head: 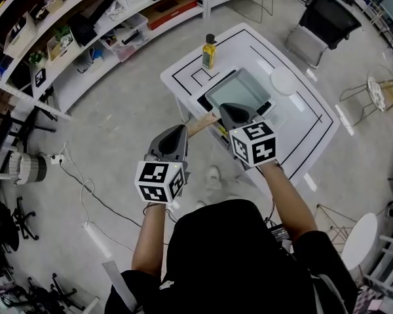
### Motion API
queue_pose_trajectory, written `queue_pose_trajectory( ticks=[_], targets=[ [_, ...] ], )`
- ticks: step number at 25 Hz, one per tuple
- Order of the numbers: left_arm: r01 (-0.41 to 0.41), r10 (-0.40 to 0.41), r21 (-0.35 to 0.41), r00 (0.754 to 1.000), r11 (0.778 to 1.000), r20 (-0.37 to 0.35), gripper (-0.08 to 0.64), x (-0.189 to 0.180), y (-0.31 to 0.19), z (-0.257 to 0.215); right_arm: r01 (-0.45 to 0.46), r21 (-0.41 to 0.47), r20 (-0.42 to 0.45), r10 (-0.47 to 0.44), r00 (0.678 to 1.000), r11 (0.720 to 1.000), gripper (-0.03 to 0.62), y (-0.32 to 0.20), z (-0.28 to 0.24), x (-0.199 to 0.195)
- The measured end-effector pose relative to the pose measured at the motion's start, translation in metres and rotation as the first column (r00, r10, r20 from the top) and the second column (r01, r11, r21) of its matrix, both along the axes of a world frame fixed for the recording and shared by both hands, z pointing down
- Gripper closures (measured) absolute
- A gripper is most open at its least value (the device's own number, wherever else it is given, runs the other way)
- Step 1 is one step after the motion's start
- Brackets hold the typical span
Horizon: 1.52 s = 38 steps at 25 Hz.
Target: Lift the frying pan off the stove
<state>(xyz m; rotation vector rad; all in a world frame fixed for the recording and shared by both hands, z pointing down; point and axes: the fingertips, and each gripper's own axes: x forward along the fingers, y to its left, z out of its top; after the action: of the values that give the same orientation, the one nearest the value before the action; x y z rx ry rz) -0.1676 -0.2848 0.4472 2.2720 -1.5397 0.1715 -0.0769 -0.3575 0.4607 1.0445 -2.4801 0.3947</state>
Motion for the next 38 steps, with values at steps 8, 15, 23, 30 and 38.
queue_pose_trajectory(
  ticks=[8,15,23,30,38],
  targets=[
    [-0.03,0.035,-0.113,0.998,0.993,0.044,0.549,0.003,-0.03,0.025,-0.005,-0.038,-0.001,0.005,1.0,0.999,0.591,-0.03,0.014,0.007],
    [-0.088,0.103,-0.166,0.991,0.982,0.083,0.547,0.011,-0.047,0.042,-0.011,-0.069,-0.005,0.01,1.0,0.998,0.591,-0.044,0.027,0.014],
    [-0.178,0.209,-0.276,0.974,0.945,0.088,0.44,0.026,-0.055,0.07,-0.021,-0.105,-0.013,0.019,1.0,0.994,0.591,-0.055,0.043,0.022],
    [-0.302,0.389,-0.368,0.901,0.88,0.191,0.361,0.043,-0.055,0.09,-0.019,-0.125,-0.019,0.017,1.0,0.992,0.591,-0.063,0.052,0.025],
    [-0.372,0.503,-0.457,0.839,0.808,0.206,0.324,0.057,-0.055,0.111,-0.031,-0.139,-0.02,0.028,0.999,0.99,0.591,-0.068,0.058,0.031]
  ],
)
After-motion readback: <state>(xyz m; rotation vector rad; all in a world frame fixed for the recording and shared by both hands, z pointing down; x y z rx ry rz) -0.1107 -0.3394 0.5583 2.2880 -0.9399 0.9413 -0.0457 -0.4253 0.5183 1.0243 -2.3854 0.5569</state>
